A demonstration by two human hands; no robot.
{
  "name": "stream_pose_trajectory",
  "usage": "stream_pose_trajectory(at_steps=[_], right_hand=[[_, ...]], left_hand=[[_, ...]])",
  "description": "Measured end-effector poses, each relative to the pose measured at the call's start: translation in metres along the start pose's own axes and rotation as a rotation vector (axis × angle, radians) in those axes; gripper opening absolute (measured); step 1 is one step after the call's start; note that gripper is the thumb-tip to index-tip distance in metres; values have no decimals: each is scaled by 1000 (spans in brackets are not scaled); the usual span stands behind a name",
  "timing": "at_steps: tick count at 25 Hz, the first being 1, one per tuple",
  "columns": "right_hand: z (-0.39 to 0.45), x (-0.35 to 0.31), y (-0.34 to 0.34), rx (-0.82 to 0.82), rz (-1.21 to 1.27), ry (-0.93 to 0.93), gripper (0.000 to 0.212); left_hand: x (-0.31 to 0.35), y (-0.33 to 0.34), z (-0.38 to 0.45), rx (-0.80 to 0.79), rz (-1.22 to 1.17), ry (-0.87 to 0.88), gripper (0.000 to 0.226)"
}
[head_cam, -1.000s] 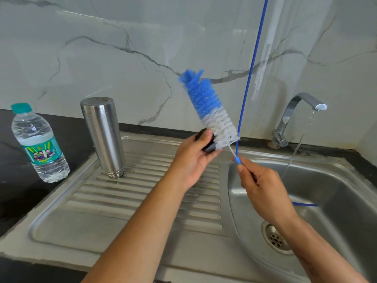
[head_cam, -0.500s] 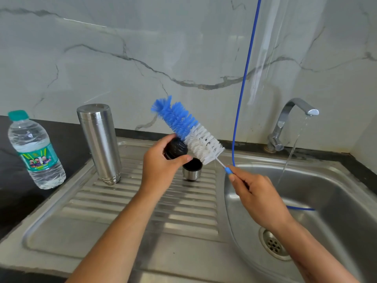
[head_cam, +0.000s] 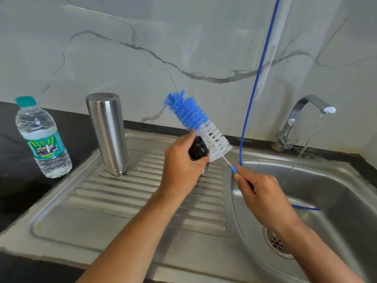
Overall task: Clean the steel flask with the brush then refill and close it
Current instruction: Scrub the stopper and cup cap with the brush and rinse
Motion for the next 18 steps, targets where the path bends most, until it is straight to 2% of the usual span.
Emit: stream_pose_trajectory(at_steps=[2, 4, 6, 9, 12, 16, 18], right_hand=[[0, -3, 0, 2, 1, -5, 33], [-2, -8, 6, -38, -10, -40, 33], [-4, -6, 3, -2, -8, -20, 32], [-2, -4, -4, 39, 6, 12, 28], [-4, -11, 8, -63, 0, -39, 27], [-3, -4, 1, 16, 0, 24, 23], [-2, -6, 5, -31, -5, 14, 24]], left_hand=[[-7, -4, 7, 18, 43, 11, 65], [-17, -16, 14, 62, 66, -1, 57], [-6, -6, 8, 24, 119, 39, 54], [10, 15, -4, -57, 209, 121, 65], [-12, -3, 8, 34, 261, 64, 67], [8, 22, -9, -61, 343, 131, 79], [-3, 14, 1, -22, 357, 92, 69]])
Point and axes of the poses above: each hand's wrist, its own z-axis towards the middle knuckle, its own y-axis out of the palm, x = y × z, the point moved 9 cm from there along z, towards the middle knuckle, and after that the axes turned 1 degree about -z, right-handed, at the moved point
